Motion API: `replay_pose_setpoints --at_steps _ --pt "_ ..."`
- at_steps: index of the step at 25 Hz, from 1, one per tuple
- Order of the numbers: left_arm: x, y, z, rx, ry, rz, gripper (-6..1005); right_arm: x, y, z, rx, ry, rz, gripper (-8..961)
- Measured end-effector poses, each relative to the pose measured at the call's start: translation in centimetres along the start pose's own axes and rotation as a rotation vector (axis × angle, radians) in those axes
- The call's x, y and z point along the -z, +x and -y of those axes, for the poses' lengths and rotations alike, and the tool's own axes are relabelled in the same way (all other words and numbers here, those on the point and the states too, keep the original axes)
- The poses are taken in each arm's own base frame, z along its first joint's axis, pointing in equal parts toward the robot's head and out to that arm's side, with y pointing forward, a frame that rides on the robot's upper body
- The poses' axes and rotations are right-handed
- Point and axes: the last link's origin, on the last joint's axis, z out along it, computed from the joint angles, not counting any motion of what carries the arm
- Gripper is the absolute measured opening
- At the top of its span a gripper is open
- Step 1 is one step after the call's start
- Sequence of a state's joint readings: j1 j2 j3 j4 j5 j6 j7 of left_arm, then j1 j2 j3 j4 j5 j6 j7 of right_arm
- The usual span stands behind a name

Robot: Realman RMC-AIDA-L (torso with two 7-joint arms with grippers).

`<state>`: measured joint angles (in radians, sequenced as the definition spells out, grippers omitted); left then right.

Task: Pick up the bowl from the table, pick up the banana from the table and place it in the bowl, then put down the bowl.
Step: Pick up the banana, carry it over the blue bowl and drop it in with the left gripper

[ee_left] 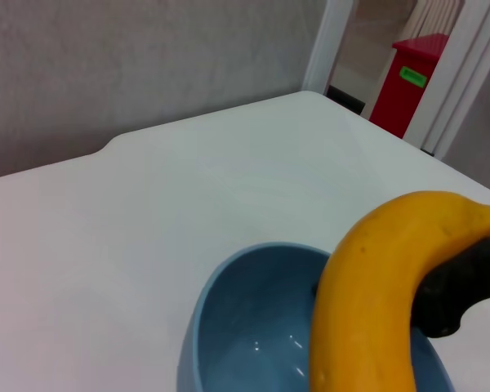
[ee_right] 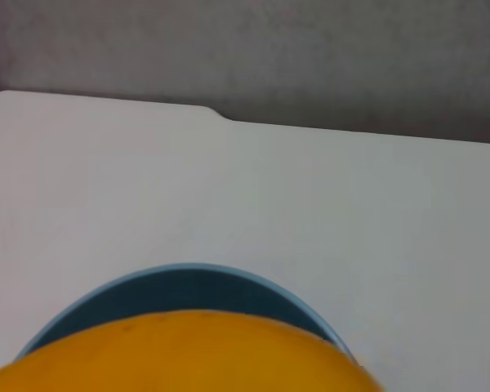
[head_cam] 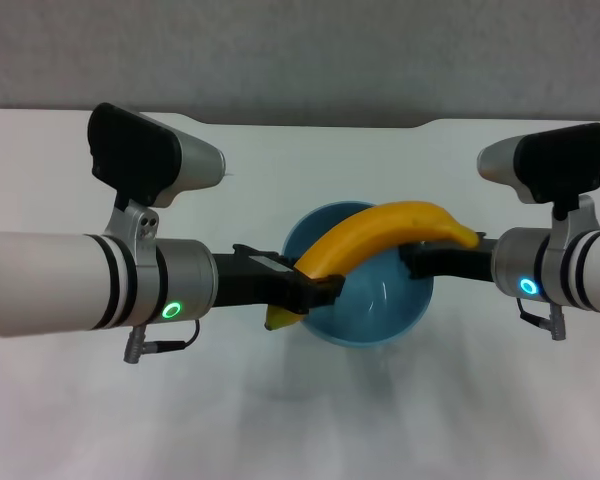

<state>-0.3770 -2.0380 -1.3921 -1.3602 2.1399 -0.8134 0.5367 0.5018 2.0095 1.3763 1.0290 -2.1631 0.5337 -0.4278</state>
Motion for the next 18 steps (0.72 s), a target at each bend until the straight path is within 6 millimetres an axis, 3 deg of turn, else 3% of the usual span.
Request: replay_pose_setpoints --at_steps 16,18 --pt "-0.1 -0.1 0.12 0.016 0.003 -0.008 610 -0.24 0.25 -0.84 0.012 -0.024 -0.008 28" --pt "-0.12 -0.19 0.19 0.019 0.005 -0.008 660 -0.23 0.29 -0.81 0.011 -0.023 -0.007 28"
